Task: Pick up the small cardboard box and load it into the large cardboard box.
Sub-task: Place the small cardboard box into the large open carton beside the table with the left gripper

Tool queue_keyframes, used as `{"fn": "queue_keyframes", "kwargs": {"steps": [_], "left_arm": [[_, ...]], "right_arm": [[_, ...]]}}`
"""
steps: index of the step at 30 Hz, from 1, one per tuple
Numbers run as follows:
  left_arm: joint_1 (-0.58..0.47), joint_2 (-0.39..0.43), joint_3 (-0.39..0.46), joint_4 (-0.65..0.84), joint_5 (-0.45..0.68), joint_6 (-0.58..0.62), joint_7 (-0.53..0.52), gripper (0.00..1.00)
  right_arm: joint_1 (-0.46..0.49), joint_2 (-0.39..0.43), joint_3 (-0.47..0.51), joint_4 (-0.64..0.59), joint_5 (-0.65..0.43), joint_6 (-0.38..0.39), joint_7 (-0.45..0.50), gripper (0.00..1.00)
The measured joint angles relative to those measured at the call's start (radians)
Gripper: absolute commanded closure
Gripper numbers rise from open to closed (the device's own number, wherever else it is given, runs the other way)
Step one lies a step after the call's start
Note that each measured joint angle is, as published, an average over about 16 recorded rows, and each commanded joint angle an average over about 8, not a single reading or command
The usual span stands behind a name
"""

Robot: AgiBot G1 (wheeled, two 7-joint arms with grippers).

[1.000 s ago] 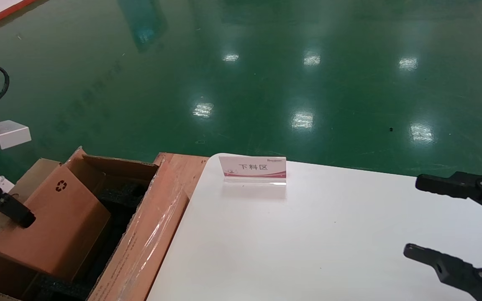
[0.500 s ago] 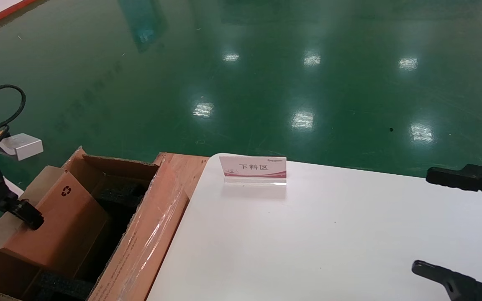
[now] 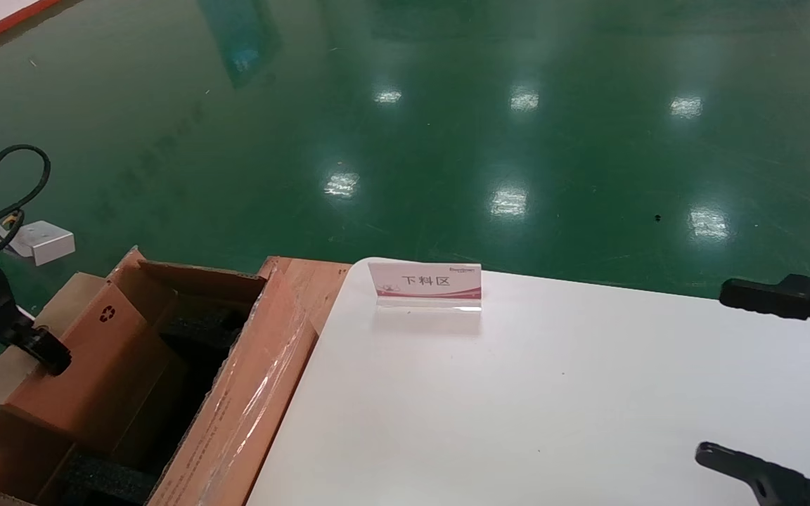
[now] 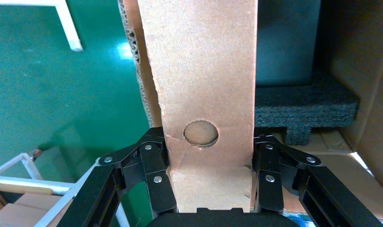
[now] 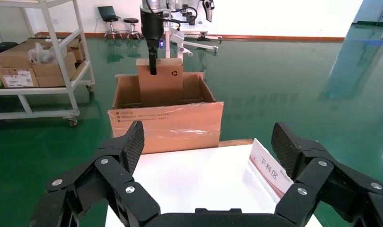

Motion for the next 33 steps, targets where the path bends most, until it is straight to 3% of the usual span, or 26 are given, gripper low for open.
{"fn": "queue_keyframes", "kwargs": {"steps": [33], "left_arm": [[0.165, 0.047, 0.009, 0.023, 0.036, -0.143, -0.073, 1.0]], "right_arm": [[0.0, 0.001, -0.002, 0.0, 0.001, 0.001, -0.001, 0.0]]}}
